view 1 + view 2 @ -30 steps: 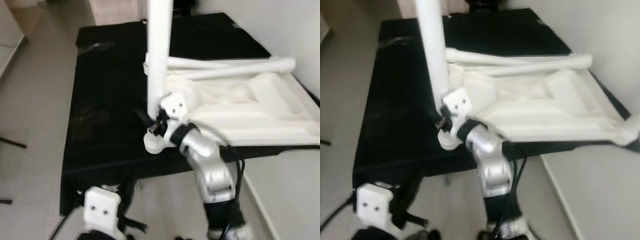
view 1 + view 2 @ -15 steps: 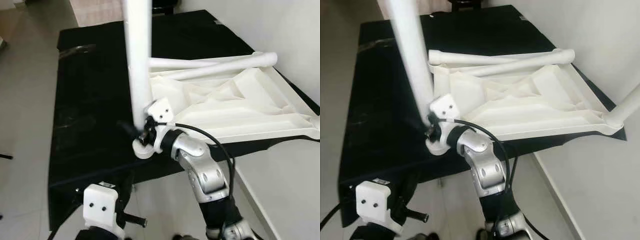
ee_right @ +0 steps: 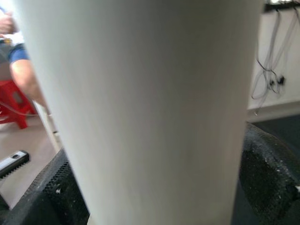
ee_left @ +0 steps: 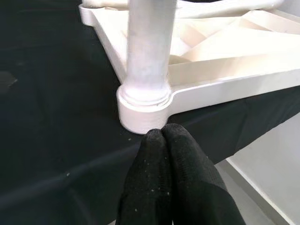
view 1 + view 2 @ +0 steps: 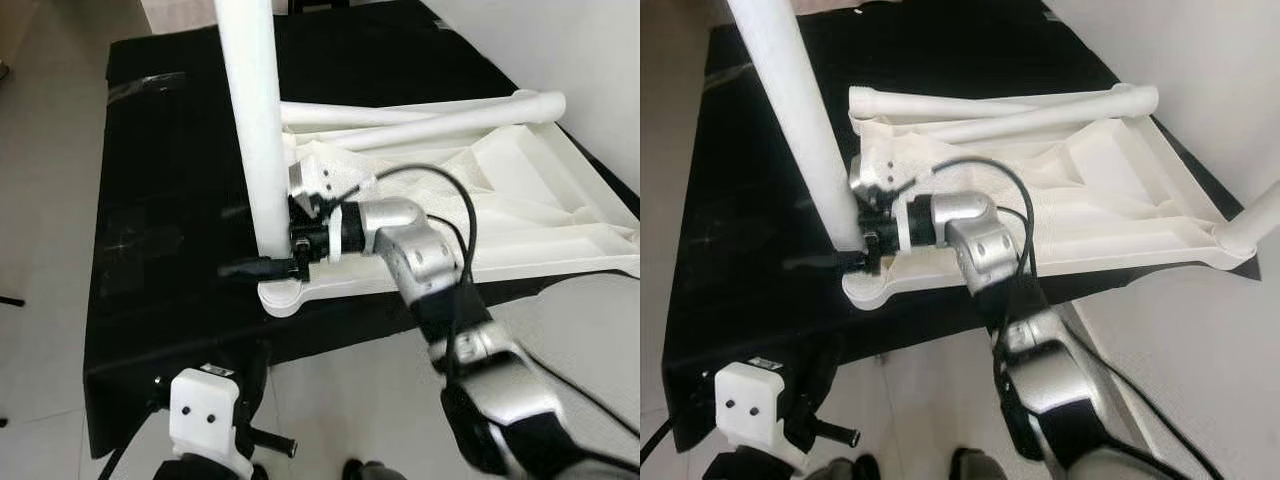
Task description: Building children table
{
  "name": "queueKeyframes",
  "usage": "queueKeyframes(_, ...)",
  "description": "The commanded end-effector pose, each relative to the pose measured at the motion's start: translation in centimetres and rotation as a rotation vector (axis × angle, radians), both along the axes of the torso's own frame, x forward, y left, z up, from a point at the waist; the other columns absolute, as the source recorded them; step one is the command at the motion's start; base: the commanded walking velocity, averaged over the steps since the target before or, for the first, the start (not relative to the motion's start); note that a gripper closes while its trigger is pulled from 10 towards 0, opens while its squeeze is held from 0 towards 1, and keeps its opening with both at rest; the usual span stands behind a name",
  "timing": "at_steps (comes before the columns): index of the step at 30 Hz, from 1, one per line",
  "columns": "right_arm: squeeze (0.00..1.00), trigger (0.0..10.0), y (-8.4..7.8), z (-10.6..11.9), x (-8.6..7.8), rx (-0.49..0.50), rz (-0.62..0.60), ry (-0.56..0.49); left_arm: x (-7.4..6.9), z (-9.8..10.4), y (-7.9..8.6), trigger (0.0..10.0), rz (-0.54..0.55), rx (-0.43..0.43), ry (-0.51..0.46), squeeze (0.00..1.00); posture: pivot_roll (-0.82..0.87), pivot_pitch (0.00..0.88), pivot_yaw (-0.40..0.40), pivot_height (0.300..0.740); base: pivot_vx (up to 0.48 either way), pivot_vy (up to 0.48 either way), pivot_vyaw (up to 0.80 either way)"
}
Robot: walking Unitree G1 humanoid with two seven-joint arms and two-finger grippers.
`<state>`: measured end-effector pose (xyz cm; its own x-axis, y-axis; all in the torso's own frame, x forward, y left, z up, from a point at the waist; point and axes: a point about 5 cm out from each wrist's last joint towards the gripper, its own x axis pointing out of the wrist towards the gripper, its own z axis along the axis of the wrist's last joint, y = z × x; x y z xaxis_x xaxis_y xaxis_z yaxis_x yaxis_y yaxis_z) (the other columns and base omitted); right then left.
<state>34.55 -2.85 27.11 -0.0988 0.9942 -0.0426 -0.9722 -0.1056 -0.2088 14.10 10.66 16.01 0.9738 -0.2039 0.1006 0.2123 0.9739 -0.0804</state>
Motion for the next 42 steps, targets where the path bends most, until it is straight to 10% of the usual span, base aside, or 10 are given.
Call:
queueKeyframes(1, 0.0, 10.0, 0.3, -0.2, 0.2, -0.015, 0.064, 0.011, -0.4, 0.0, -0.2, 10.0, -0.004, -0.003, 0.019, 0.0, 0.02, 0.251, -0.017, 0.74, 0.0, 0.0, 0.0)
queueKeyframes(2, 0.0, 10.0, 0.3, -0.2, 0.3, -0.02, 0.069, 0.015, -0.5, 0.0, -0.2, 10.0, -0.004, -0.003, 0.02, 0.0, 0.02, 0.251, -0.017, 0.74, 0.0, 0.0, 0.0)
queueKeyframes(4, 0.0, 0.0, 0.2, -0.2, 0.5, -0.021, 0.074, 0.03, -0.5, 0.0, -0.2, 10.0, -0.004, -0.003, 0.021, 0.0, 0.02, 0.253, -0.017, 0.74, 0.0, 0.0, 0.0)
queueKeyframes(17, 0.0, 0.0, -1.4, -0.6, 1.2, -0.005, 0.029, 0.03, -0.4, -0.1, -0.3, 10.0, -0.006, -0.005, 0.024, 0.0, 0.01, 0.251, -0.015, 0.74, 0.0, 0.0, 0.0)
queueKeyframes(25, 0.0, 0.0, -3.2, -4.1, 2.2, 0.034, -0.582, -0.007, -0.5, -0.1, -0.1, 10.0, -0.005, -0.007, 0.024, 0.0, 0.0, 0.254, -0.019, 0.74, 0.0, 0.0, 0.0)
queueKeyframes(36, 0.0, 0.6, 3.1, -7.4, -2.9, 0.084, -0.897, 0.089, 0.0, -0.4, 0.4, 10.0, -0.008, -0.007, 0.033, 0.0, 0.01, 0.225, -0.003, 0.74, 0.0, 0.0, 0.0)
queueKeyframes(37, 0.0, 10.0, 3.4, -7.3, -3.0, 0.079, -0.875, 0.09, 0.0, -0.4, 0.4, 10.0, -0.005, -0.006, 0.032, 0.0, 0.01, 0.226, -0.007, 0.74, 0.0, 0.0, 0.0)
queueKeyframes(40, 0.0, 10.0, 3.9, -6.8, -3.5, 0.081, -0.802, 0.107, 0.0, -0.4, 0.4, 10.0, 0.004, -0.005, 0.029, 0.0, 0.02, 0.225, -0.014, 0.74, 0.0, 0.0, 0.0)
queueKeyframes(41, 1.0, 10.0, 4.1, -6.5, -3.9, 0.085, -0.76, 0.119, 0.0, -0.3, 0.4, 10.0, 0.008, -0.004, 0.027, 0.0, 0.02, 0.225, -0.014, 0.74, 0.0, 0.0, 0.0)
queueKeyframes(42, 1.0, 10.0, 4.3, -6.0, -4.4, 0.086, -0.67, 0.118, 0.0, -0.3, 0.3, 10.0, 0.009, -0.004, 0.026, 0.0, 0.02, 0.227, -0.018, 0.74, 0.0, 0.0, 0.0)
